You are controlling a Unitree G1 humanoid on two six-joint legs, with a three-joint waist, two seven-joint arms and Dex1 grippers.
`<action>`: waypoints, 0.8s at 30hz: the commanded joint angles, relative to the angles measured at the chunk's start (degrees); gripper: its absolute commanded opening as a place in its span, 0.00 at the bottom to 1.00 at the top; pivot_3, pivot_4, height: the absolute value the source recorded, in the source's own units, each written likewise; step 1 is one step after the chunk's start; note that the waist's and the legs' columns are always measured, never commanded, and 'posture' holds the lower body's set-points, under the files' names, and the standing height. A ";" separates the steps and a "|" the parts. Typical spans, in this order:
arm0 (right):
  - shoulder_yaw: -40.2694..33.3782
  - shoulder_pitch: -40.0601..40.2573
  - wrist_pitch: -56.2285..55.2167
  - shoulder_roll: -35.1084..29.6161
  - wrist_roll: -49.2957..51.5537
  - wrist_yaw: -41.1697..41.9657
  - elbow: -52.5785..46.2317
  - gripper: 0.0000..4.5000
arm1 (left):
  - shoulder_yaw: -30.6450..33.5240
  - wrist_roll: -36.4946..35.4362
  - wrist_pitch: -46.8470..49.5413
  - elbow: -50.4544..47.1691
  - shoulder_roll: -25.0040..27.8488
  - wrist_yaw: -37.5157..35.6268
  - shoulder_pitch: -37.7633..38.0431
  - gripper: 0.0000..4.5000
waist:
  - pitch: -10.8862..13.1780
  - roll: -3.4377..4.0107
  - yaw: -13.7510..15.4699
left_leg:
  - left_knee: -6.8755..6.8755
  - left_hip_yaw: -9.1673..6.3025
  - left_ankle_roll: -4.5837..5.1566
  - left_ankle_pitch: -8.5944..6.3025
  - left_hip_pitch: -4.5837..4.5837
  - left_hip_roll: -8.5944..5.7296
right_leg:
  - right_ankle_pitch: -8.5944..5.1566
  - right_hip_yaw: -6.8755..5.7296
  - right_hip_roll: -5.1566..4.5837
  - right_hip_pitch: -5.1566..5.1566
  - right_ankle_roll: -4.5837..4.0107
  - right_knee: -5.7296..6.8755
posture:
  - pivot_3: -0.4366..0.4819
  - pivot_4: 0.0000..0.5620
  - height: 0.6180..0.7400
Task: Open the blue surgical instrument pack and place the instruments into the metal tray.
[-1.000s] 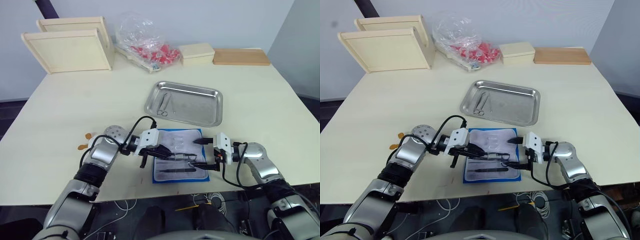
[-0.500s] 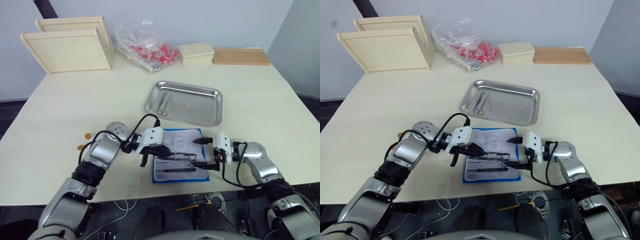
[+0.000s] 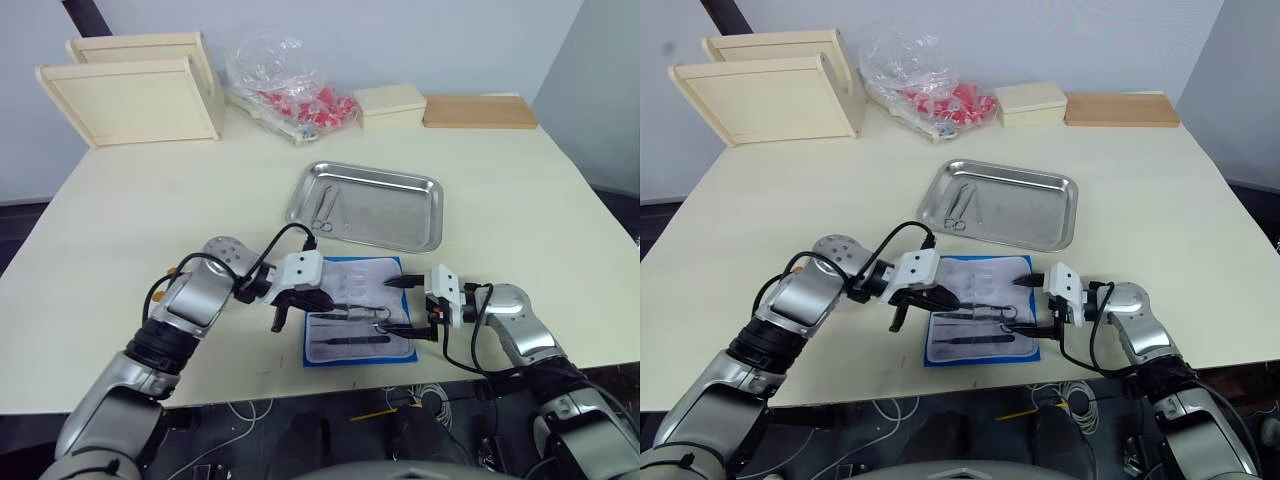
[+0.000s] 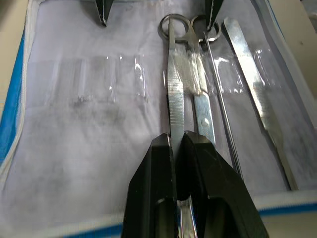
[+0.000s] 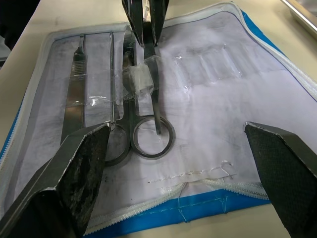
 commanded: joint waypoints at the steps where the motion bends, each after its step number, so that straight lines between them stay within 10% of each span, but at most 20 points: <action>1: 3.31 2.52 2.21 -0.56 -5.31 -0.92 6.35 1.00 | 1.05 -0.55 0.27 -1.57 1.46 -0.12 -0.02 0.01 | 0.00 -0.01 0.00 | 0.00 0.00 0.00 0.00 0.00 0.00 | 0.00 0.00 0.00 0.00 0.00 0.00 | 0.48 0.27 1.00; 24: 3.47 2.20 1.64 -0.14 -5.39 -0.83 7.09 1.00 | 3.02 -3.17 3.32 -6.33 11.34 -2.17 1.34 0.01 | 0.04 -0.11 -0.14 | 0.00 0.08 0.00 0.00 -0.01 0.04 | -0.01 0.06 0.00 -0.02 0.02 -0.03 | 0.48 0.27 1.00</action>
